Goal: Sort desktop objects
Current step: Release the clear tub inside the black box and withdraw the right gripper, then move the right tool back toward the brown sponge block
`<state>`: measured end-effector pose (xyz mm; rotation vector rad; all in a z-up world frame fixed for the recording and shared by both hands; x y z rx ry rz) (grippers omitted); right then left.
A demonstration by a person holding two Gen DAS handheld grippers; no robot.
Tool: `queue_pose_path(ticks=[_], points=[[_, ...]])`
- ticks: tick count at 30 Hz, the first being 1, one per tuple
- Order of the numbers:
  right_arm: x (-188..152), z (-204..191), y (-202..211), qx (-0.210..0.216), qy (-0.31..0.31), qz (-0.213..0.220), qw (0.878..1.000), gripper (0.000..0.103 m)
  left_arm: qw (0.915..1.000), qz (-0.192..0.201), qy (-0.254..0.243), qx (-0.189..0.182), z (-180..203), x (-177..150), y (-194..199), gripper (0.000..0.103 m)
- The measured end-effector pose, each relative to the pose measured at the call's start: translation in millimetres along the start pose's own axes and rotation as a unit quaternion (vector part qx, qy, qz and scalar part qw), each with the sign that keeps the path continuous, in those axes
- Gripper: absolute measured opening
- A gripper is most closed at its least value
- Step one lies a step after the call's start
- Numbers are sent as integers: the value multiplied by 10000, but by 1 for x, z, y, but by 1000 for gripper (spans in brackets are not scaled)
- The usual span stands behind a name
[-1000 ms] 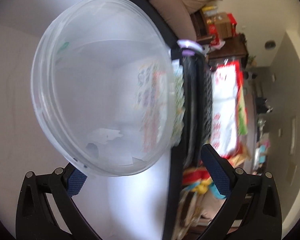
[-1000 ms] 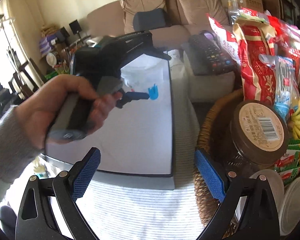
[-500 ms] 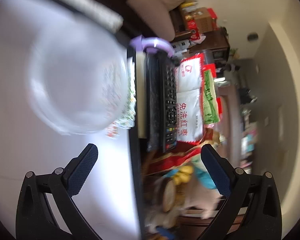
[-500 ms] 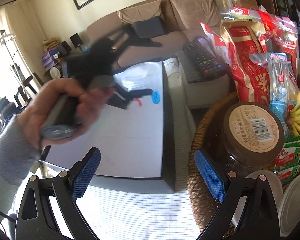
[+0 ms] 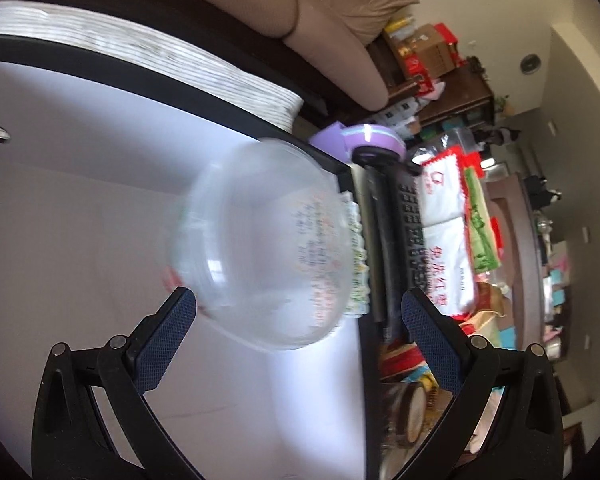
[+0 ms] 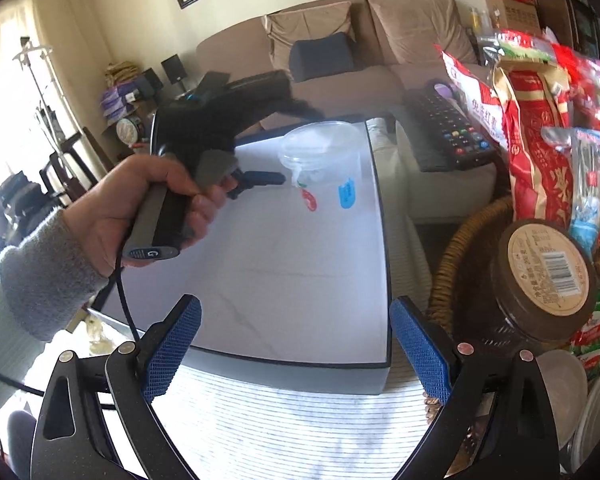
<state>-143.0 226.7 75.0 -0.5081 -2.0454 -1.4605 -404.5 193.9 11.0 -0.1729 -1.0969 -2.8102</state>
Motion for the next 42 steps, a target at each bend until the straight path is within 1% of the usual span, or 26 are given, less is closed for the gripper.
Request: queue_pose_path(ticks=[2,3,6,8,12,15,19,22,26,28,30,32,33,36,39,42], points=[[1,0,-2,-77,20,11,10000,98,9998,-38,-92,200,1,-4,-2,103],[1,0,-2,-86,6,24,10000,98,9996,-52,-128,230,2,-5,-3,103],[3,-1,-2,-110,1,49,9999,98,9999,-120,-53,67,-2,-10,1,103],[4,-3,-2,-110,32,51,9999,98,9998,-122,-38,161,-9,-16,11,103],[7,-7,-1,-221,109,33,9997,98,9986,-175,-266,425,-16,-37,40,103],[9,-15,0,-169,150,30,9997,98,9957,-157,-602,681,-15,-60,72,103],[9,-24,1,-189,249,1,9995,98,9917,-91,-947,867,-15,-95,112,103],[10,-30,4,-135,247,-14,9996,98,9889,-49,-1167,923,-18,-129,140,103],[11,-39,10,-286,401,-22,9988,98,9871,-79,-1296,936,-33,-180,178,103],[10,-44,14,-306,429,-31,9986,98,9865,-17,-1345,930,-47,-207,202,103],[9,-54,19,-281,470,-49,9985,98,9858,127,-1378,948,-66,-233,229,103],[8,-70,27,-242,570,-18,9981,98,9848,327,-1336,1056,-90,-252,255,103],[8,-78,31,-209,627,12,9978,98,9844,453,-1247,1156,-108,-263,271,103],[6,-110,39,28,803,50,9968,98,9829,737,-903,1427,-160,-282,308,103],[2,-141,40,320,893,11,9955,98,9772,1000,-557,1790,-207,-294,337,103],[-2,-173,36,698,863,-72,9938,98,9749,1212,-240,1852,-242,-302,354,103]])
Point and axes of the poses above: each gripper's, at about its wrist camera, not at the fingertips, and y roughly against the way its jaws point, z to its right, x to its top, the point moved 9 cm from there along -y, roughly the way its jaws point, and after that the axes turned 6 degrees about -z, right-handed, at the moved point
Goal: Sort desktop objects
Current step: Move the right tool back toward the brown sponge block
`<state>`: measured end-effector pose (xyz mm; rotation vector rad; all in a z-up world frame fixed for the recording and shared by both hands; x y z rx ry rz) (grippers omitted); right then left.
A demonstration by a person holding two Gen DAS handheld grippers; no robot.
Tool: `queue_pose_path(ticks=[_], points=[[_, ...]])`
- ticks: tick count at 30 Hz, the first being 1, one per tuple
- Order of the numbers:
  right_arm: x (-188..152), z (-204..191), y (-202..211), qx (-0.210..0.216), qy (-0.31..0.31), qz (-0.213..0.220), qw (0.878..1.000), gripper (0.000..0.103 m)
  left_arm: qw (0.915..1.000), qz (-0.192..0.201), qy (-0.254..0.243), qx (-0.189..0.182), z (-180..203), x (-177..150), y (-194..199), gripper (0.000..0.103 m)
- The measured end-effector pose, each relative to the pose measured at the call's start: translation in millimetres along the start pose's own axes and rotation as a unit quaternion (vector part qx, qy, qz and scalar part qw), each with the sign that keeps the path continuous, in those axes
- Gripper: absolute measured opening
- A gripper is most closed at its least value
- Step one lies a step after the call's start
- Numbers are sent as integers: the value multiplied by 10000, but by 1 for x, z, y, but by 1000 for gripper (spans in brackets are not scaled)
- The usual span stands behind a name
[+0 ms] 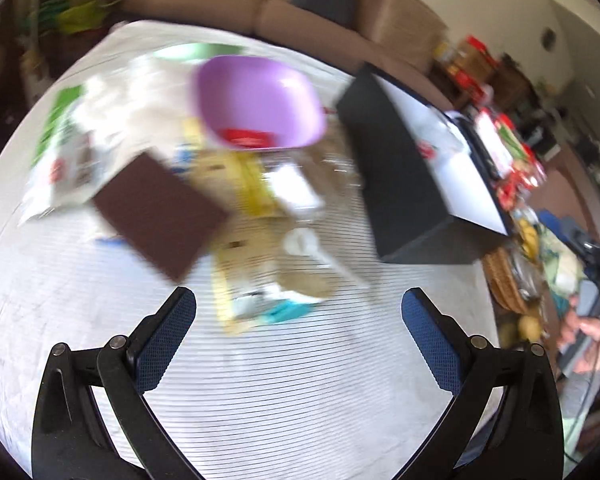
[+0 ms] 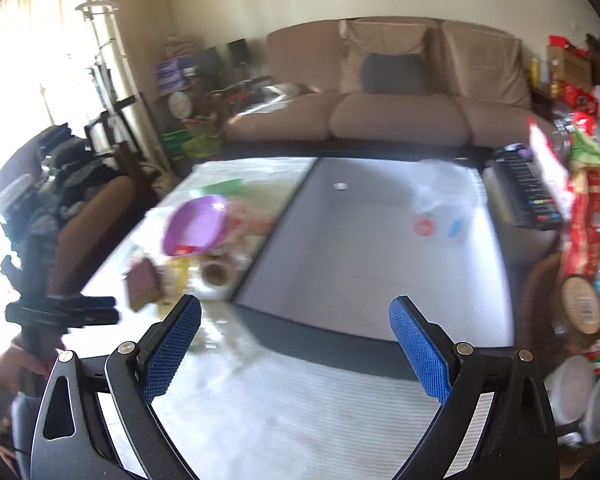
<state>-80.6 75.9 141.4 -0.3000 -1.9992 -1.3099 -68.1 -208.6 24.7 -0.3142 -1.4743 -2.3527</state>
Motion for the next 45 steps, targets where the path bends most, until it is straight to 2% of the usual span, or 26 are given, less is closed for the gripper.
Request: queue_pose_path(ticks=[5,8,11,14,18,20,24,29,32,39,45], points=[[5,-49,-21,458,11,-76,9989,98,9985,241,398,-293,-31,2,-1,103],[3,-78,-35,757,108,-212,9968,98,9940,584,779,-506,-56,13,3,103],[-3,-105,-50,923,297,-327,9947,98,9889,673,1149,-660,-78,24,4,103],[-14,-126,-73,952,467,-538,9929,98,9863,614,1299,-809,-90,33,-3,103],[-31,-144,-106,920,640,-791,9905,98,9750,360,1923,-1050,-106,32,-24,103],[-40,-151,-121,941,655,-896,9894,98,9713,345,2086,-1086,-110,32,-29,103],[-53,-160,-144,1001,624,-1024,9877,98,9690,490,2106,-1191,-105,39,-27,103],[-65,-176,-169,1114,562,-1202,9849,98,9753,449,1929,-981,-99,51,-34,103],[-71,-186,-179,1142,595,-1270,9835,98,9762,490,1888,-944,-100,64,-33,103],[-90,-197,-190,977,839,-1351,9824,98,9676,698,2139,-1144,-112,76,-13,103],[-96,-200,-189,763,1151,-1266,9823,98,9599,735,2479,-1080,-141,69,-2,103]])
Point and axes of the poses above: each gripper's, at about its wrist camera, not at the fingertips, and y roughly against the way its jaws point, z to its right, x to its top, the point moved 9 cm from there along -y, roughly the way its jaws point, and after that the axes turned 6 degrees about -z, right-handed, at the moved point
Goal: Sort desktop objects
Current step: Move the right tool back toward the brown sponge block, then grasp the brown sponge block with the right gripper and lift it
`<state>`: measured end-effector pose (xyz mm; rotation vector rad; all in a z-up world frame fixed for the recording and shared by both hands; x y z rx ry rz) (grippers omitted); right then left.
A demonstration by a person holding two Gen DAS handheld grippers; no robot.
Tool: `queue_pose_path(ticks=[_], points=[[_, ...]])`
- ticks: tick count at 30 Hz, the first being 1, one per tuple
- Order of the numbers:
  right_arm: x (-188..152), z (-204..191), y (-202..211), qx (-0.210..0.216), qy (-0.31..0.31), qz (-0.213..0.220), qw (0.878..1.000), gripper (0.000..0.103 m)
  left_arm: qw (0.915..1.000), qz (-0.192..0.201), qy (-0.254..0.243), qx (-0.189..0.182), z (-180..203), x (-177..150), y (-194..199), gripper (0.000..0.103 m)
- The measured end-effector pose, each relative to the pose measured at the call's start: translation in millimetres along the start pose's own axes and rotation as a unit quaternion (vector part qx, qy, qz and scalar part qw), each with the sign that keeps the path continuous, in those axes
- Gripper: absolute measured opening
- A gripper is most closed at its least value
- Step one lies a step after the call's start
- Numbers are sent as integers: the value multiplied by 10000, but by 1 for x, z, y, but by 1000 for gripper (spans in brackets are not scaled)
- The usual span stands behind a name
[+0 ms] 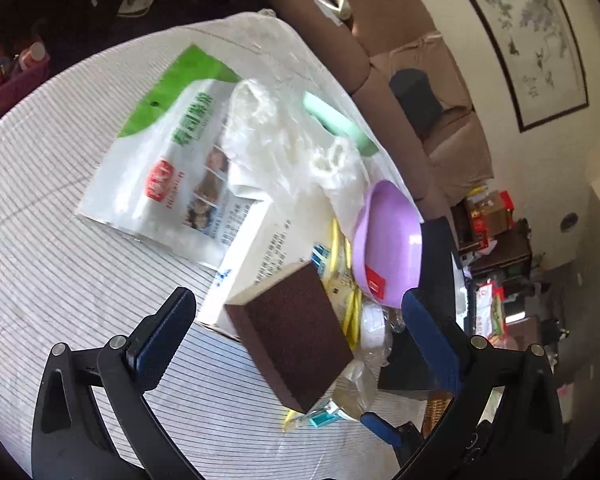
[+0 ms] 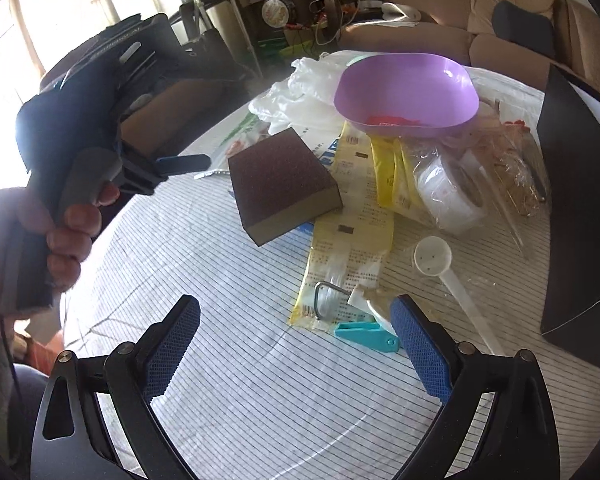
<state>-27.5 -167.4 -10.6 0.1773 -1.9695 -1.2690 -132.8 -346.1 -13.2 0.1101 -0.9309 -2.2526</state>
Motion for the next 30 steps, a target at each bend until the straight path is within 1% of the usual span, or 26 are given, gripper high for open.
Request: queue_pose_path(ticks=[1,4,7,9,12,14,16,18,20,23,25,27,29,30], points=[[1,-2,1,-17,31,22,10000,98,10000,49,74,-24,-5,3,5,103],[8,-10,13,142,65,227,9996,98,9994,173,290,-110,-19,9,18,103],[15,-13,22,166,80,428,9989,98,9987,216,416,-179,-28,14,24,103],[19,-12,22,177,80,469,9987,98,9985,211,458,-213,-31,14,25,103],[27,-10,17,4,263,427,9987,98,9981,182,510,-306,-32,15,23,103],[39,-13,16,-149,534,526,9971,98,9980,151,519,-334,-30,14,21,103],[53,-17,11,-184,768,596,9951,99,9981,111,497,-342,-28,12,19,103],[67,-22,-3,-125,945,528,9940,99,9981,66,482,-372,-26,9,16,103],[78,-31,-19,-161,1210,453,9915,99,9981,23,473,-391,-25,7,13,103],[90,-40,-52,-404,1679,243,9847,99,9980,-23,463,-424,-24,7,11,103],[91,-39,-73,-702,1932,48,9786,99,9979,-18,480,-445,-26,8,12,103],[87,-35,-92,-837,2109,-206,9737,99,9974,17,534,-485,-28,10,15,103],[83,-29,-102,-920,2135,-376,9719,95,9966,52,606,-548,-32,13,18,103],[81,-26,-101,-920,2067,-390,9733,78,9962,66,647,-582,-33,14,19,103]])
Point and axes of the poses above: each gripper's, at about its wrist camera, not at the fingertips, and y roughly against the way its jaws point, z to its right, x to its top, the point moved 9 cm from there along -y, roughly the way its jaws point, and after that the axes turned 6 degrees about -z, right-handed, at the moved point
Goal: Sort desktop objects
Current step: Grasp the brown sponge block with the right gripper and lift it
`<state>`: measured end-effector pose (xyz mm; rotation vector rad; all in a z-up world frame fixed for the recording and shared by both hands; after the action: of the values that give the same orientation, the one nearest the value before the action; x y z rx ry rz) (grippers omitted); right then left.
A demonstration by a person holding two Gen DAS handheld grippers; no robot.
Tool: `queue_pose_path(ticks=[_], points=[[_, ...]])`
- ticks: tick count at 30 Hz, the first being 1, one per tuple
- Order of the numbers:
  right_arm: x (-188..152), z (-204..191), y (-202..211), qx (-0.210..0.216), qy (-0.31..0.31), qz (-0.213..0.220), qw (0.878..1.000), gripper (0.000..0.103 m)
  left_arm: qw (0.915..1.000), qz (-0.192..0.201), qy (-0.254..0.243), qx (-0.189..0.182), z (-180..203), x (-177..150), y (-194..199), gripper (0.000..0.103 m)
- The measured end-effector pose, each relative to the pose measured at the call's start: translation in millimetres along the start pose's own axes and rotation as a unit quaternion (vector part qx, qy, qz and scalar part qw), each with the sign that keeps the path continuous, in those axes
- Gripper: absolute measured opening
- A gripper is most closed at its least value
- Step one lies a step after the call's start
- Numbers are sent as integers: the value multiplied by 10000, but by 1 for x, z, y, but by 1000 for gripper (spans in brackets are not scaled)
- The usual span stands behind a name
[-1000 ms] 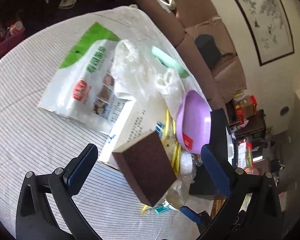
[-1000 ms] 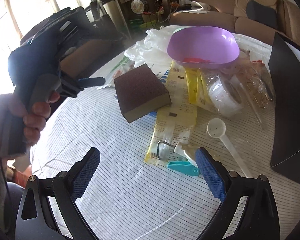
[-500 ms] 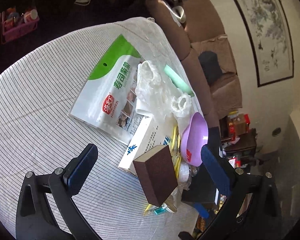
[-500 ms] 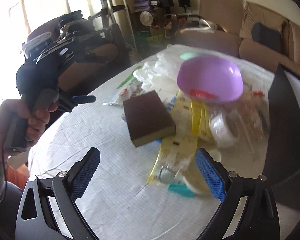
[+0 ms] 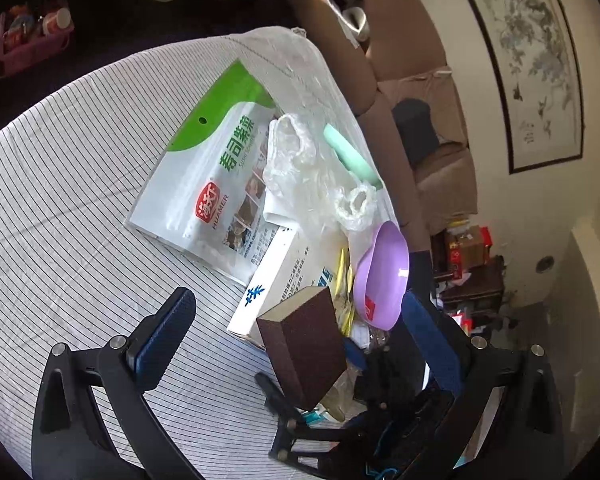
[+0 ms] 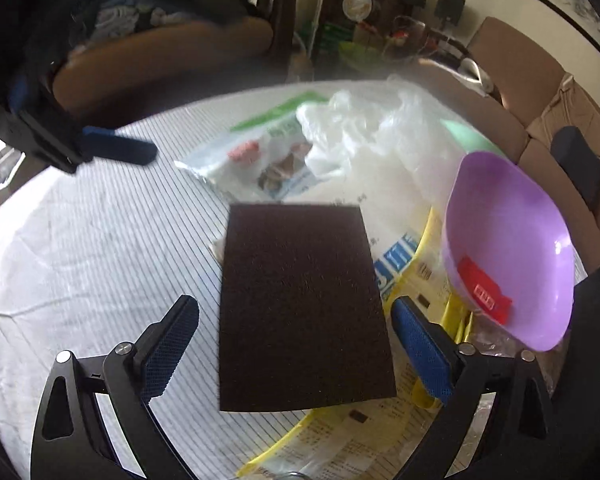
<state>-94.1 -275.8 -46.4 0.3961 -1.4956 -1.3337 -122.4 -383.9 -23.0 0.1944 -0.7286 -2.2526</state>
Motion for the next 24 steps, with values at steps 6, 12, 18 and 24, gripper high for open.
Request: queue_pose_path(ticks=[6,12,18,24], points=[[-23,13,40,604,-1058,338,9920,75,10000,-87,-3,-42,1,-2,-5,103],[-83,17,101,736,-1736,404,9812,75,9992,-288,-260,70,15,-14,-20,103],[-154,32,135,456,-2156,89,9754,75,9920,-768,-936,363,46,-48,-53,103],[-191,53,165,483,-2765,267,9594,75,9792,-1206,-1503,640,72,-84,-85,103]])
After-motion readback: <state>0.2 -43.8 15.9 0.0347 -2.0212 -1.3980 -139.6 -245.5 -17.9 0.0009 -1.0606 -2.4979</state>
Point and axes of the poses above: each gripper's, at about its wrist camera, not at the fingertips, and y roughly against the way its jaws point, z to its right, x to its top, the point moved 9 cm from there along -y, roughly the way its jaws point, and after that the axes turned 6 degrees about -z, right-handed, at the moved point
